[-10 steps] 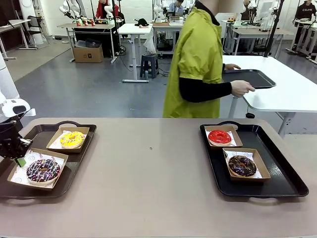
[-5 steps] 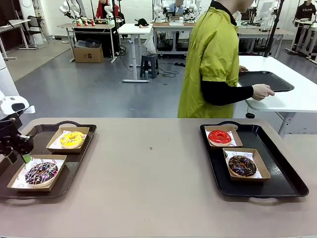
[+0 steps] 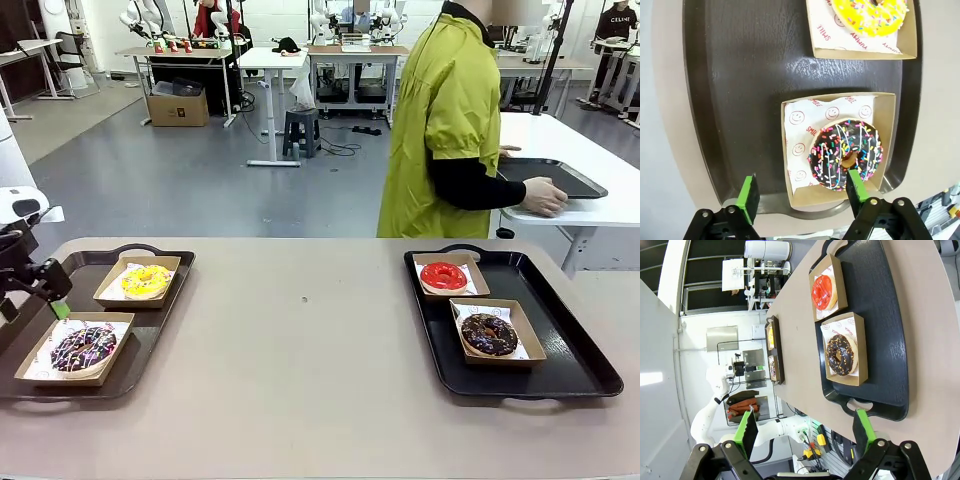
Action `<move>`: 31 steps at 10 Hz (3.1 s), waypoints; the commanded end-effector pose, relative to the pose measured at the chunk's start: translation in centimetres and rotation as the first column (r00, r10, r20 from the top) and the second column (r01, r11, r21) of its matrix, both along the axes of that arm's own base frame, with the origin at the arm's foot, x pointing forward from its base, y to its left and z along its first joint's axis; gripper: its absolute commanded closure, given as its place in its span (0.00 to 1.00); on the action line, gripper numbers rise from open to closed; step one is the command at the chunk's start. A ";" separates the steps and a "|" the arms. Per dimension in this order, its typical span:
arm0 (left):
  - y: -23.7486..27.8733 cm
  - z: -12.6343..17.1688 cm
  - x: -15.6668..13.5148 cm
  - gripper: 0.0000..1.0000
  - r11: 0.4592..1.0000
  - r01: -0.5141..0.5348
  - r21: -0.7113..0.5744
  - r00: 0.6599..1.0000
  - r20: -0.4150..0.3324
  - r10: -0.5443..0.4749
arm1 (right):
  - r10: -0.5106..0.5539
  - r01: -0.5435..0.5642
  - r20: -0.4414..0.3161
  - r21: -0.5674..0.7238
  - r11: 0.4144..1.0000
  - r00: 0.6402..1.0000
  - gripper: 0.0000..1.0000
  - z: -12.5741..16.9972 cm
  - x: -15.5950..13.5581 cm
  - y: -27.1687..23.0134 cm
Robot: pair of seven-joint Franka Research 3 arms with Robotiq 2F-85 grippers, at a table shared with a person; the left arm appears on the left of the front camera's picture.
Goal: Individually package the donuts and arrange them on the tray.
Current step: Place the picked Paper togo box on the Handle tray.
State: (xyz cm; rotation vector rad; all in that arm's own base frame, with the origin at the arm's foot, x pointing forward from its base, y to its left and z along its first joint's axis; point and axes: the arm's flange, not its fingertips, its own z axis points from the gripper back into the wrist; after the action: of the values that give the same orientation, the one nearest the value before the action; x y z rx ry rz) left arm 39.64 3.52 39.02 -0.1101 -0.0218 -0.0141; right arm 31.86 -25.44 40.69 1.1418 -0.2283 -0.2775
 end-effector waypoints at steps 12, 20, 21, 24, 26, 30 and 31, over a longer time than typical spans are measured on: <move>22.8 5.6 -1.8 0.00 0.481 0.052 -0.875 0.981 0.134 0.139 | -0.007 0.007 -0.004 0.015 1.000 1.000 0.00 0.4 -0.1 0.1; 26.5 0.9 -5.4 0.00 0.435 -0.029 -0.900 0.978 0.063 0.197 | -0.007 0.007 -0.004 0.015 1.000 1.000 0.00 0.4 -0.1 0.1; 26.5 0.9 -5.4 0.00 0.435 -0.029 -0.900 0.978 0.063 0.197 | -0.007 0.007 -0.004 0.015 1.000 1.000 0.00 0.4 -0.1 0.1; 26.5 0.9 -5.4 0.00 0.435 -0.029 -0.900 0.978 0.063 0.197 | -0.007 0.007 -0.004 0.015 1.000 1.000 0.00 0.4 -0.1 0.1; 26.5 0.9 -5.4 0.00 0.435 -0.029 -0.900 0.978 0.063 0.197 | -0.007 0.007 -0.004 0.015 1.000 1.000 0.00 0.4 -0.1 0.1; 26.5 0.9 -5.4 0.00 0.435 -0.029 -0.900 0.978 0.063 0.197 | -0.007 0.007 -0.004 0.015 1.000 1.000 0.00 0.4 -0.1 0.1; 26.5 0.9 -5.4 0.00 0.435 -0.029 -0.900 0.978 0.063 0.197 | -0.007 0.007 -0.004 0.015 1.000 1.000 0.00 0.4 -0.1 0.1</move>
State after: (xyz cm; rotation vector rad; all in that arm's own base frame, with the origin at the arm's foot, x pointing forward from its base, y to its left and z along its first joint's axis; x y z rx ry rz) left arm 34.26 29.92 39.78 -1.2149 -0.1997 0.1170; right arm 31.83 -25.46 40.71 1.1426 -0.2281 -0.2779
